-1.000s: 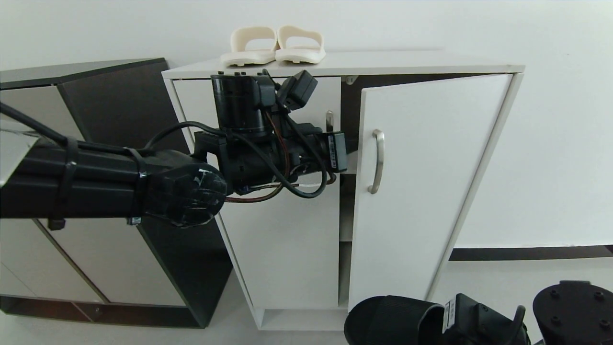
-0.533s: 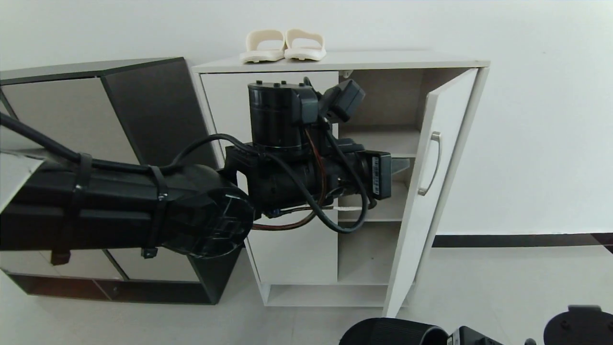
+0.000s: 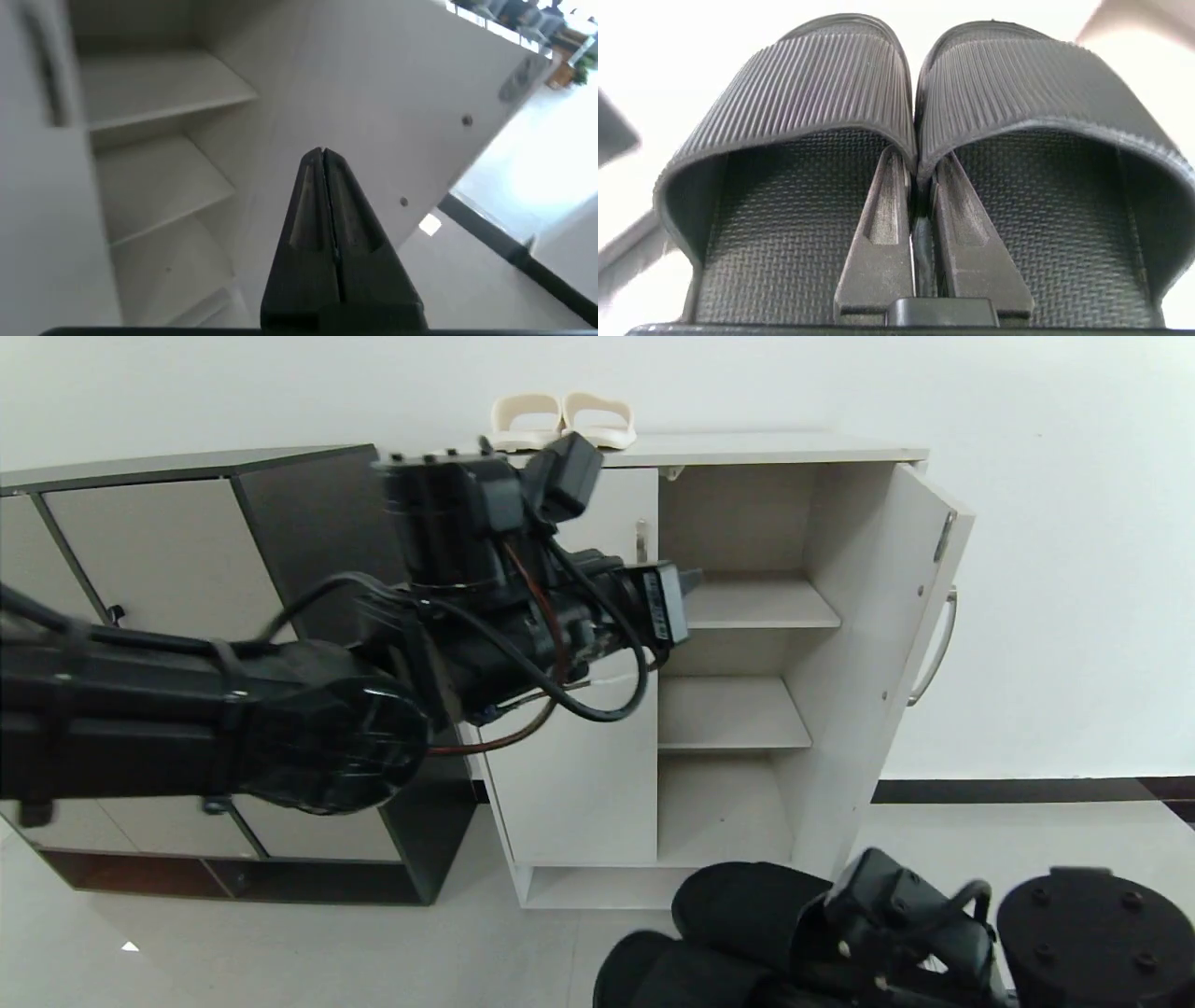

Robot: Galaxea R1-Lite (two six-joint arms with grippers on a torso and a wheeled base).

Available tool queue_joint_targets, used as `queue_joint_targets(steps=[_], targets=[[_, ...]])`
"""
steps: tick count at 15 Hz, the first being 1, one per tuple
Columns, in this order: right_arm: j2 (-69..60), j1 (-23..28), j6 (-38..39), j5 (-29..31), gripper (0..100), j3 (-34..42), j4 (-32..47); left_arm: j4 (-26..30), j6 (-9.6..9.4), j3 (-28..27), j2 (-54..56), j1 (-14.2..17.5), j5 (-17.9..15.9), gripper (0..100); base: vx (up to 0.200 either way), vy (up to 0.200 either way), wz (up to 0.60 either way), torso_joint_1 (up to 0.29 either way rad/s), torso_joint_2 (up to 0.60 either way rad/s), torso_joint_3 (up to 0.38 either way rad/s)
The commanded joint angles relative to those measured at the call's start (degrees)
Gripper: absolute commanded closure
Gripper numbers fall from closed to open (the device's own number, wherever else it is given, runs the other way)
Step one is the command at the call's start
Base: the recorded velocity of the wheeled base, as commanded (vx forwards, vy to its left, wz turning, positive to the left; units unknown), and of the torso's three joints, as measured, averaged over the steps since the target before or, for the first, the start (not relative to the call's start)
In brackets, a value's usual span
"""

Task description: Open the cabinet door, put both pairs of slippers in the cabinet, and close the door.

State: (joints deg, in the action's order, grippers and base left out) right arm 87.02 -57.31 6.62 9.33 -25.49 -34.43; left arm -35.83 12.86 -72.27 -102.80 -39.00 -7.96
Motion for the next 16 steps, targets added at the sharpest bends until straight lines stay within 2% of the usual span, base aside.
queue_joint_targets(steps=[1, 2, 3, 4, 6, 7, 9, 11, 12, 13, 14, 16], targets=[[10.63, 0.62, 6.04, 9.75, 100, -8.0, -2.31, 6.12, -0.56, 9.34, 16.85, 4.37, 2.16, 100, 0.0, 0.0, 0.0, 0.0, 0.0, 0.0], [14.76, 0.79, 7.71, 15.11, 100, -12.74, -2.31, 13.42, -1.35, 13.64, 24.58, 5.78, 4.36, 100, 0.0, 0.0, 0.0, 0.0, 0.0, 0.0], [17.66, 1.15, 8.94, 18.71, 100, -16.17, -2.31, 20.36, -2.14, 17.07, 30.82, 6.04, 8.58, 100, 0.0, 0.0, 0.0, 0.0, 0.0, 0.0], [20.39, 1.67, 9.29, 21.79, 100, -19.77, -2.22, 27.39, -3.11, 19.8, 37.15, 6.04, 14.55, 100, 0.0, 0.0, 0.0, 0.0, 0.0, 0.0], [25.48, 3.69, 9.03, 28.03, 100, -26.63, -2.14, 34.77, -3.28, 25.95, 48.93, 6.3, 25.8, 100, 0.0, 0.0, 0.0, 0.0, 0.0, 0.0], [27.77, 5.01, 8.94, 30.4, 100, -30.14, -1.87, 35.56, -3.28, 29.81, 54.64, 10.35, 27.21, 100, 0.0, 0.0, 0.0, 0.0, 0.0, 0.0], [30.41, 8.0, 8.59, 33.48, 100, -34.1, -0.73, 35.74, -3.37, 39.22, 65.36, 22.03, 28.7, 100, 0.0, 0.0, 0.0, 0.0, 0.0, 0.0], [31.28, 9.14, 8.5, 34.0, 100, -34.8, -0.47, 35.74, -4.25, 45.9, 73.36, 27.13, 32.04, 100, 0.0, 0.0, 0.0, 0.0, 0.0, 0.0], [31.64, 10.2, 7.62, 35.06, 100, -34.89, -0.47, 35.74, -6.71, 51.88, 79.95, 29.86, 34.06, 100, 0.0, 0.0, 0.0, 0.0, 0.0, 0.0], [31.64, 10.81, 7.44, 35.59, 100, -35.07, -0.47, 35.74, -8.73, 55.48, 84.52, 30.82, 34.06, 100, 0.0, 0.0, 0.0, 0.0, 0.0, 0.0], [31.64, 11.17, 7.44, 35.76, 100, -35.07, -0.47, 35.92, -9.52, 58.99, 88.13, 33.02, 34.06, 100, 0.0, 0.0, 0.0, 0.0, 0.0, 0.0], [31.64, 11.69, 7.44, 36.73, 100, -34.71, -0.47, 36.09, -9.78, 67.43, 93.14, 38.38, 33.62, 100, 0.0, 0.0, 0.0, 0.0, 0.0, 0.0]])
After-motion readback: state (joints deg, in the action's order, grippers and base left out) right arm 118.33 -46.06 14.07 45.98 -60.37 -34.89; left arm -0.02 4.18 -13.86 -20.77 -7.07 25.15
